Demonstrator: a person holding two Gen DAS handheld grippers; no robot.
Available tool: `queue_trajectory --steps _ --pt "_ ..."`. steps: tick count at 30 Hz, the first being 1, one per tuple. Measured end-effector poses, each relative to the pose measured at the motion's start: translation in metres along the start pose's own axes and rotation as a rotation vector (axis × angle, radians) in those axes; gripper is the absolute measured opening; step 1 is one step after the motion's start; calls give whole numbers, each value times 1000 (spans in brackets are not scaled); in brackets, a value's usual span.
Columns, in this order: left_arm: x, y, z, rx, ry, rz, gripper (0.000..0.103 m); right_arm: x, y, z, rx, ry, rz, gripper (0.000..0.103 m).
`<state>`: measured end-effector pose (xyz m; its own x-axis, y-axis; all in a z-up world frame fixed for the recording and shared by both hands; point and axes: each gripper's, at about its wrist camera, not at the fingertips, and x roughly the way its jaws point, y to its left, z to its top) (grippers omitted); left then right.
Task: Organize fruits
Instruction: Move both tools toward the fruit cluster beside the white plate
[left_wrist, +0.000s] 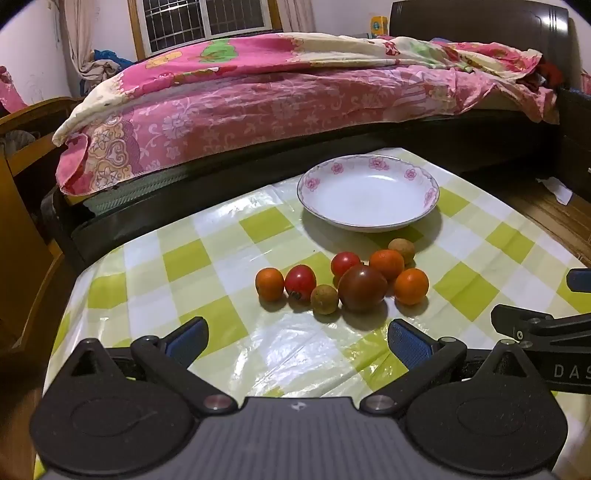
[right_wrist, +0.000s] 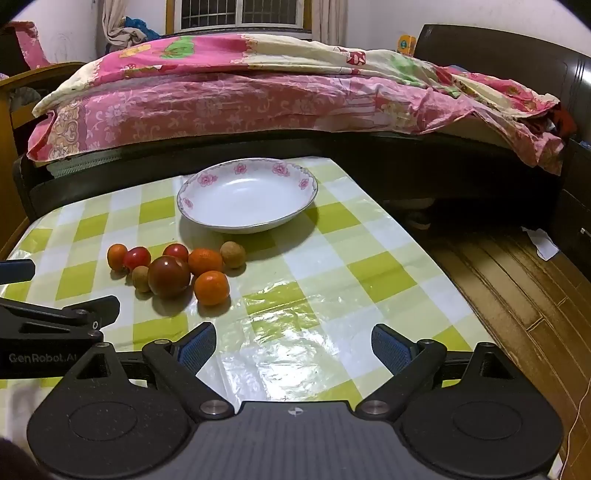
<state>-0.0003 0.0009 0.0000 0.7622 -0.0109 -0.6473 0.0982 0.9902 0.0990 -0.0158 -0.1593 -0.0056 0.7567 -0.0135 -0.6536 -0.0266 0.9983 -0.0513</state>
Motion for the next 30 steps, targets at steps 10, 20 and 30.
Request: queue_trajectory --steps 10,20,30 --pt "6 1 -12 4 7 11 103 2 3 -1 4 0 -5 83" --pt "5 1 -8 1 22 2 103 4 5 0 1 20 7 80" --pt "6 1 -6 3 24 -6 103 11 8 0 0 34 25 76"
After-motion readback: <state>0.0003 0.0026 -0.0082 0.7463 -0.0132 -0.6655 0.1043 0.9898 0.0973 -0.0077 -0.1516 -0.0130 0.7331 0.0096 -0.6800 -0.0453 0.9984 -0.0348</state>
